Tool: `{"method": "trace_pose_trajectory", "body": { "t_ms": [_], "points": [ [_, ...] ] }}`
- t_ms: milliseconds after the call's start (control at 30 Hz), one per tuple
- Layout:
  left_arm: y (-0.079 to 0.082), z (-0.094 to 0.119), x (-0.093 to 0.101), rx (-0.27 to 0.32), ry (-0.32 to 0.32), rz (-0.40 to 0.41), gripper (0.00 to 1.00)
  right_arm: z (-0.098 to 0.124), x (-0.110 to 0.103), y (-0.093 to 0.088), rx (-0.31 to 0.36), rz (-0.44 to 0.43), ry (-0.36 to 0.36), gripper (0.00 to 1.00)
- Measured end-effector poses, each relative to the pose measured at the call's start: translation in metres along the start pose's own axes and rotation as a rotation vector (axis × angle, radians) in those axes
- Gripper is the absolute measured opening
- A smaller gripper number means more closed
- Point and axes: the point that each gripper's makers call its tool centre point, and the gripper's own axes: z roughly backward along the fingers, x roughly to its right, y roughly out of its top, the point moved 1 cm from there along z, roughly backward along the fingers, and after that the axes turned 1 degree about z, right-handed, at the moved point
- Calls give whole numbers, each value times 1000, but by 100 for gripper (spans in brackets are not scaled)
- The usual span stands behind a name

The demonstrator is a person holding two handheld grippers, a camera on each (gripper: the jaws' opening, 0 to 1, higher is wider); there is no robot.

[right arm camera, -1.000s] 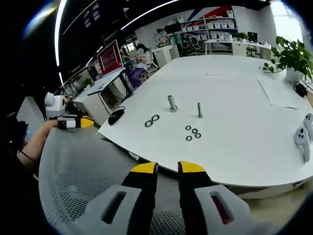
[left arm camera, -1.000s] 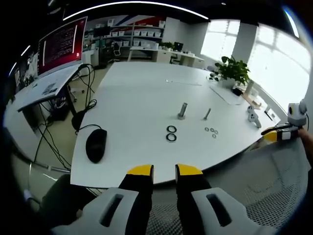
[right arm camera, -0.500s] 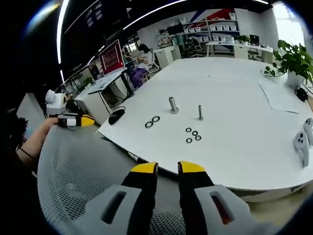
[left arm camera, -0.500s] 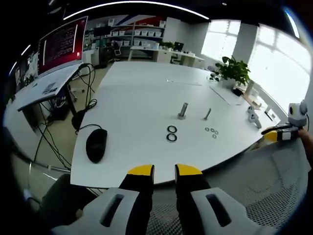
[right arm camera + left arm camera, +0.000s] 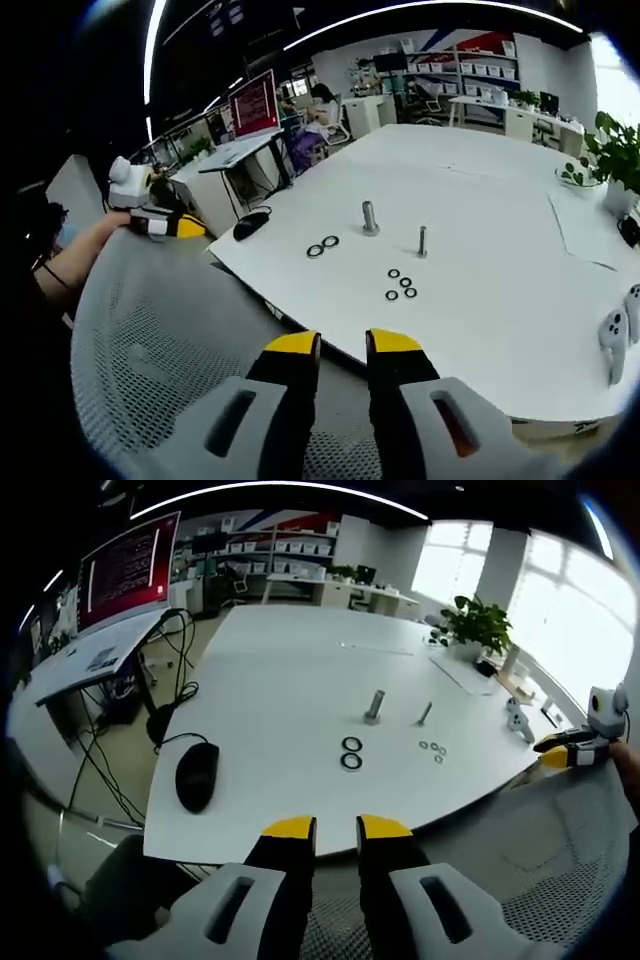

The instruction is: Place the washer onto the threaded stud by aligning its center hole with the stud, sliding it down to the base, and recovering from edge contact or off-axis alignment until the washer reaches the visible bottom stop.

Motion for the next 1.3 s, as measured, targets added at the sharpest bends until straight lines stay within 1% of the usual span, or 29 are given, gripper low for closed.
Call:
{"method": "trace_pose_trajectory", "body": {
  "t_ms": [100, 167, 433, 533, 567, 600, 633, 700, 833, 933, 1033, 1133, 1167, 1200, 1300],
  "points": [
    [0, 0, 0, 2, 0, 2, 14, -1, 3, 4, -1, 33, 8, 20],
    [0, 0, 0, 4, 0, 3, 14, -1, 6, 12, 22, 103, 19, 20],
    [1, -1, 0, 1, -2, 4, 13, -7, 25, 30, 27, 165, 13, 20],
    [0, -1, -1, -2, 0, 6, 12, -14, 30, 32, 15, 194, 22, 20],
    [0, -1, -1, -3, 0, 5, 12, -17, 30, 32, 11, 211, 29, 20],
    [0, -1, -1, -3, 1, 5, 12, -21, 30, 34, 22, 249, 46, 20],
    [0, -1, -1, -4, 2, 6, 12, -24, 30, 33, 27, 260, 49, 20],
    [0, -1, -1, -4, 3, 7, 12, -32, 33, 28, -5, 301, 62, 20],
    [0, -1, -2, -2, 4, 8, 12, -44, 33, 24, -34, 369, 97, 20],
    [0, -1, -2, -1, 5, 9, 12, -56, 37, 18, -86, 421, 112, 20],
    [0, -1, -2, 0, 5, 8, 12, -65, 39, 14, -115, 454, 127, 20],
    [0, -1, -2, 3, 6, 11, 12, -73, 38, 11, -129, 456, 148, 20],
    [1, -1, -2, 6, 7, 12, 11, -75, 36, 9, -141, 429, 166, 20],
    [2, -1, -2, 11, 12, 15, 10, -76, 35, 8, -147, 422, 181, 21],
    [1, -1, -1, 3, 7, 10, 9, -80, 35, 3, -170, 431, 193, 22]
  ]
}}
